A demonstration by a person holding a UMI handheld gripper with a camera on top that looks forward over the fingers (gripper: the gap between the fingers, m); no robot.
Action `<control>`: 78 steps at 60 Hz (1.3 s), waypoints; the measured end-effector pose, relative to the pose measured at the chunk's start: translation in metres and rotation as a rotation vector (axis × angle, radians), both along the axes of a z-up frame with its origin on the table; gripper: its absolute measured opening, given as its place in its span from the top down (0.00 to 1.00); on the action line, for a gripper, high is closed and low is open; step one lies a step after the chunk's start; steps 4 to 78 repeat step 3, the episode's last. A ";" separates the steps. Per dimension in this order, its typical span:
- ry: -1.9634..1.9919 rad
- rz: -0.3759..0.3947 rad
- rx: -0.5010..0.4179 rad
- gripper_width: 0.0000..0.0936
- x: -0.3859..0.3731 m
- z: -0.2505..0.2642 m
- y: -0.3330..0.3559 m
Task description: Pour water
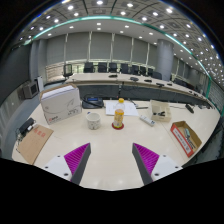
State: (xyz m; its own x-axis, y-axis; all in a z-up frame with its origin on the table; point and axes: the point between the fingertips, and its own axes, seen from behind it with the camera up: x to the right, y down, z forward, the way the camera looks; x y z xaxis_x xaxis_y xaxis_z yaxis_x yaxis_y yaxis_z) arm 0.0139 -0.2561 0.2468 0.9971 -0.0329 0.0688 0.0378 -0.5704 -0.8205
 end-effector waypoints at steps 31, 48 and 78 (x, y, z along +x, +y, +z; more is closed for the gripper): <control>-0.010 0.007 0.004 0.08 -0.001 0.003 0.002; -0.010 0.007 0.004 0.08 -0.001 0.003 0.002; -0.010 0.007 0.004 0.08 -0.001 0.003 0.002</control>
